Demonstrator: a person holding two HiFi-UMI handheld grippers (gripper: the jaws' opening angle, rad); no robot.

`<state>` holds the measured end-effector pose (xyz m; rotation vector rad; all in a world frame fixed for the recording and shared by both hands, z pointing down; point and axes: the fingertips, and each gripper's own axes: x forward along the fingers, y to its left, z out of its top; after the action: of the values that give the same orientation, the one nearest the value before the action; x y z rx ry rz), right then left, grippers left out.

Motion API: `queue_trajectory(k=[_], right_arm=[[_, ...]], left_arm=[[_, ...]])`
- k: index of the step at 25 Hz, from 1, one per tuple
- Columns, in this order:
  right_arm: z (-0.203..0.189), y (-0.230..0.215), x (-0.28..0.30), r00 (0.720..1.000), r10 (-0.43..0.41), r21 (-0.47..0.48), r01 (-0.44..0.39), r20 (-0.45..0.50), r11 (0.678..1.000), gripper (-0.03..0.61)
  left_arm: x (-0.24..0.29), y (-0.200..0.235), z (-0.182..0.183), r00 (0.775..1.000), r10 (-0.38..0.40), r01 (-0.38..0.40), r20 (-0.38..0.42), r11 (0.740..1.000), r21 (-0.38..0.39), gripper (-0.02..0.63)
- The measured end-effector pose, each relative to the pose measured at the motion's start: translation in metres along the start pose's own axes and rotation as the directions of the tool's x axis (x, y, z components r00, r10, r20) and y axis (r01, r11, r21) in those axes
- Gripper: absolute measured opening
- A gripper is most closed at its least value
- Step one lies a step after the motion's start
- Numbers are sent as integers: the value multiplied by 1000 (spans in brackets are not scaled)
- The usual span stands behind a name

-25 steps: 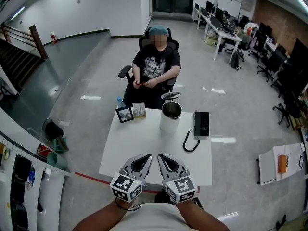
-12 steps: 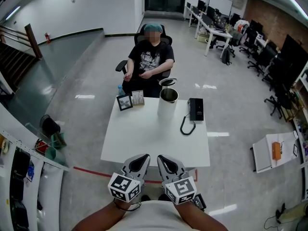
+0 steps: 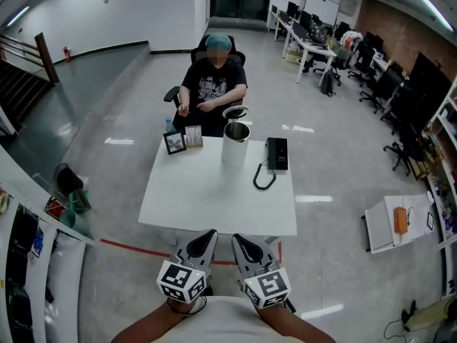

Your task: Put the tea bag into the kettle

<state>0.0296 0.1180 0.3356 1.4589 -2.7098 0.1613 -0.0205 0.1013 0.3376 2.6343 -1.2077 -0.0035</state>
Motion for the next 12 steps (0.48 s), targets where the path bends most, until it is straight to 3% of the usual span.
queue_trajectory(k=[6, 12], right_arm=[[-10, -4, -54, 999, 30, -26, -30, -18, 999, 11], [-8, 2, -98, 998, 57, -36, -58, -18, 998, 11]], left_arm=[[-17, -44, -20, 998, 60, -60, 21, 998, -24, 8], [-32, -91, -21, 997, 63, -62, 43, 998, -12, 9]])
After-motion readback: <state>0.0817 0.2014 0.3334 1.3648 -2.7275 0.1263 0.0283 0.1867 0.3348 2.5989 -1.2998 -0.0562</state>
